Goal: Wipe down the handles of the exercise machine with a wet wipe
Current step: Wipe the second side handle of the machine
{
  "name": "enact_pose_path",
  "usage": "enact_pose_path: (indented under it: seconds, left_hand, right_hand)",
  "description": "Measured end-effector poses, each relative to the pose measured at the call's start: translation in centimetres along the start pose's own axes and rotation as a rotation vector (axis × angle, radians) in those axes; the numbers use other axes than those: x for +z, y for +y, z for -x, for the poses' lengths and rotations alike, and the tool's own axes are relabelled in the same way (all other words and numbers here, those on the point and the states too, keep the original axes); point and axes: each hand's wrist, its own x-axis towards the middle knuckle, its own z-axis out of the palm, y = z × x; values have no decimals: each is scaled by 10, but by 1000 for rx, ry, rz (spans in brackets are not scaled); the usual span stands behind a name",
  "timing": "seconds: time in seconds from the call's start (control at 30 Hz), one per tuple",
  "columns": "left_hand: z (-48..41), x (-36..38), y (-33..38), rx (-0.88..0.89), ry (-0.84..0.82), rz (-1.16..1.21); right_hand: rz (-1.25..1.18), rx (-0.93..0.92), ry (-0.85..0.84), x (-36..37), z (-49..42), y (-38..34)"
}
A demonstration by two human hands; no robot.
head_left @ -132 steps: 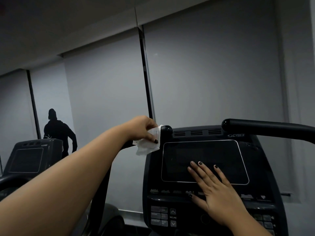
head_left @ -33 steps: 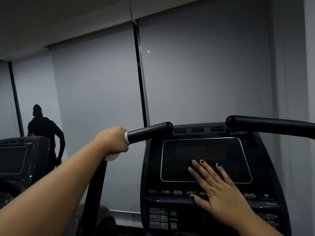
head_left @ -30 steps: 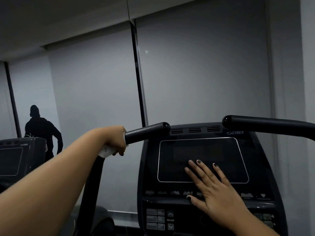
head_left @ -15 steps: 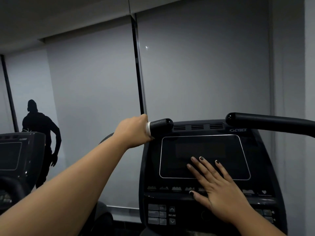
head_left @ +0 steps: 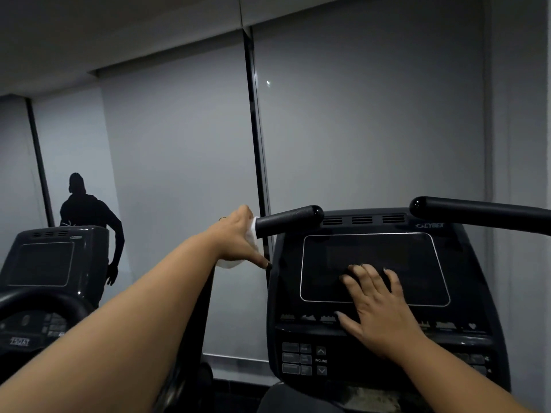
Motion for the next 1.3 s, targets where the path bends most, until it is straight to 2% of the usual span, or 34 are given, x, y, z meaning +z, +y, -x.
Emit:
enact_pose_path:
  seconds: [0.13, 0.23, 0.3, 0.33, 0.43, 0.47, 0.53, 0.6, 0.67, 0.73, 0.8, 0.93, 0.97, 1.03, 1.1, 1.2, 1.3]
  left_hand:
    - [6, -11, -6, -31, -192, 9]
    - [5, -28, -14, -7, -322, 226]
    - [3, -36, -14, 31, -360, 225]
    - [-1, -37, -12, 61, -331, 115]
    - [-15, -28, 3, 128, -128, -408]
    - [-19, -23, 5, 133, -61, -479]
    - [-23, -9, 3, 128, 54, -389]
    - [-20, 12, -6, 124, 241, -299]
    - [-16, 28, -11, 125, 427, -357]
    - [-18, 30, -8, 113, 483, -389]
    - [-22, 19, -2, 68, 319, -371]
    - [-38, -12, 4, -68, -238, -24]
    - [-41, -17, 4, -87, -328, -18]
    - [-43, -20, 5, -87, -381, -8]
    - [-40, -15, 4, -67, -281, 43]
    - [-30, 2, 0, -50, -32, 41]
    - [-21, 22, -9, 75, 347, -283]
  right_hand:
    - [-20, -101, 23, 3, -15, -24]
    - [-51, -98, 78, 14, -16, -25]
    - [-52, -108, 97, 17, -18, -24]
    - [-57, -108, 107, 18, -18, -24]
    - [-58, -108, 138, 23, -19, -24]
    - [-55, -110, 147, 24, -19, -24]
    - [-56, -109, 156, 24, -18, -23]
    - [-53, -112, 155, 23, -20, -23]
    - [-48, -115, 159, 24, -20, -25]
    - [-39, -111, 152, 24, -21, -24]
    - [-31, -111, 142, 23, -21, -23]
    - [-31, -109, 151, 24, -19, -25]
    - [-32, -107, 159, 24, -19, -25]
    - [-28, -105, 159, 24, -20, -24]
    - [-19, -107, 153, 24, -20, -24]
    - [-17, -106, 152, 25, -21, -24]
    - [-20, -95, 144, 23, -21, -22]
